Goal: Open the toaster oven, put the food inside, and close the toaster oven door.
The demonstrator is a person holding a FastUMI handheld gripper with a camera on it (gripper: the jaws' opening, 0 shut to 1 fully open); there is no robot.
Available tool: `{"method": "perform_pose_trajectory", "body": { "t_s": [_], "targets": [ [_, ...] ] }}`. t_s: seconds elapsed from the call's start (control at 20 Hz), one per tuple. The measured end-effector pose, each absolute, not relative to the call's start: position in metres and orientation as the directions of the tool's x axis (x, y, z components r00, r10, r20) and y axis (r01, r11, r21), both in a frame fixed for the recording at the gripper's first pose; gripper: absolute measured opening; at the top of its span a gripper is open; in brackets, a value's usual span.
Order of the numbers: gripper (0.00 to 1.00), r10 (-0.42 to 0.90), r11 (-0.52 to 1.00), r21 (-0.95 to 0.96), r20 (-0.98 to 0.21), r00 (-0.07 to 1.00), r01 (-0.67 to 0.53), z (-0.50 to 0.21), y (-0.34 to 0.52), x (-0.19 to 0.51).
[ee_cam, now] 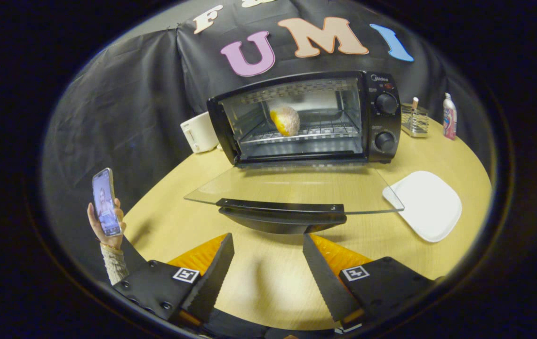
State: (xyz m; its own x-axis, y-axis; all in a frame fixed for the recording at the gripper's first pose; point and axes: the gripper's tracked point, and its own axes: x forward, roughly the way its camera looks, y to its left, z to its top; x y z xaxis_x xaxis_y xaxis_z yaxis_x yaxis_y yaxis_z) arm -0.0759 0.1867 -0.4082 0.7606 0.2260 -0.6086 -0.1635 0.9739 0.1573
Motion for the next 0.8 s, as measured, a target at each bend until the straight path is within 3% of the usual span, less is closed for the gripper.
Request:
{"method": "perform_pose_trajectory", "body": {
  "t_s": [0.35,0.8],
  "targets": [
    [0.94,0.169,0.984,0.139,-0.527,0.833,-0.112,-0.380,0.175,-0.045],
    [0.97,0.195,0.976,0.172,-0.412,0.890,-0.134,-0.328,0.187,0.010]
  ]
}}
